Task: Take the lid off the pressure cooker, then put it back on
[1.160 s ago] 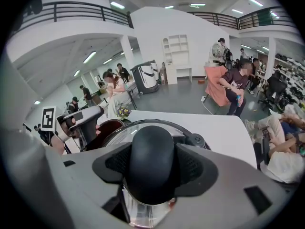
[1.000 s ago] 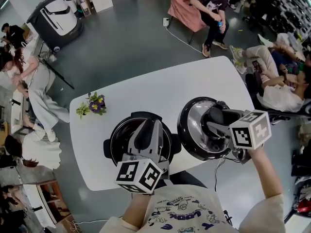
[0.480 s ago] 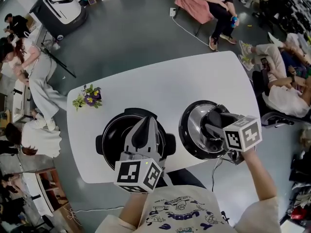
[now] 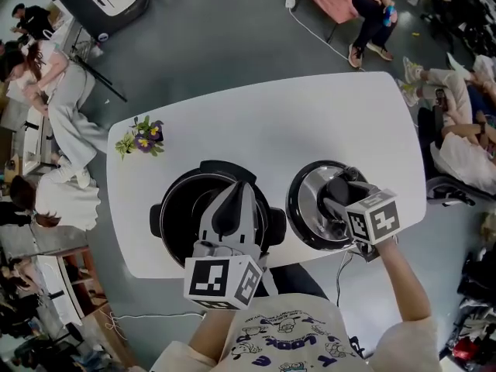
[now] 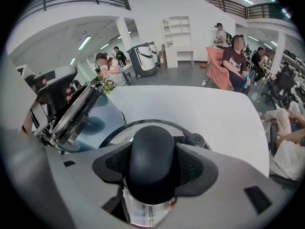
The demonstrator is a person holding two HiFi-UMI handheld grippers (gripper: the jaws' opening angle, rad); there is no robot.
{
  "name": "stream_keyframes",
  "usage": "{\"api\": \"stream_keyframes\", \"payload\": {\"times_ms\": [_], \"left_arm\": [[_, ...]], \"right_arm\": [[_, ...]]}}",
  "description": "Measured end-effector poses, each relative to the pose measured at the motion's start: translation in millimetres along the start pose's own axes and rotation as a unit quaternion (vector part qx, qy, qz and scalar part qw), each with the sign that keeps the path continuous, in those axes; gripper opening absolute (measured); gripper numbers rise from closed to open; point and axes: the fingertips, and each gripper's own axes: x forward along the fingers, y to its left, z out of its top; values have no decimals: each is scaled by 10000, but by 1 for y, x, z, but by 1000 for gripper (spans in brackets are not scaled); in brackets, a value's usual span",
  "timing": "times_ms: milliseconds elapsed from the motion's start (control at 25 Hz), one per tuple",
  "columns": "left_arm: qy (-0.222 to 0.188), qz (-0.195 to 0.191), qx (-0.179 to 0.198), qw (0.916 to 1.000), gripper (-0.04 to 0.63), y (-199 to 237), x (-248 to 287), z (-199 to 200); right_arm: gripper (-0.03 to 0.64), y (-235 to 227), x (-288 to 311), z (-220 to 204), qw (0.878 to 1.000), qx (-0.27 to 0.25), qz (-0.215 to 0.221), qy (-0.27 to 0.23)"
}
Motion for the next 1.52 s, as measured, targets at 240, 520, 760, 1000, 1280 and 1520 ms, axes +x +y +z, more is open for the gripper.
{"api": "stream_keyframes", "payload": {"times_ms": [240, 520, 760, 1000, 1280, 1520], "left_arm": [[49, 131, 19, 9999, 22, 11, -2, -6], [121, 187, -8, 9998, 22, 24, -2, -16], [168, 188, -27, 9997, 23, 28, -4, -23], [198, 196, -73, 9996, 22, 33, -8, -27], [241, 213, -98, 9994, 23, 38, -14, -29], [262, 228, -115, 9993, 22, 46, -20, -33]], "right_arm": [[298, 6, 23, -5, 9998, -147, -53, 92], [298, 11, 51, -13, 9993, -235, -196, 207], [298, 17, 63, -24, 9984, -364, -345, 255], [298, 25, 70, -32, 9975, -431, -475, 283], [296, 29, 78, -48, 9949, -596, -663, 462], [296, 30, 83, -54, 9945, -617, -692, 483]]}}
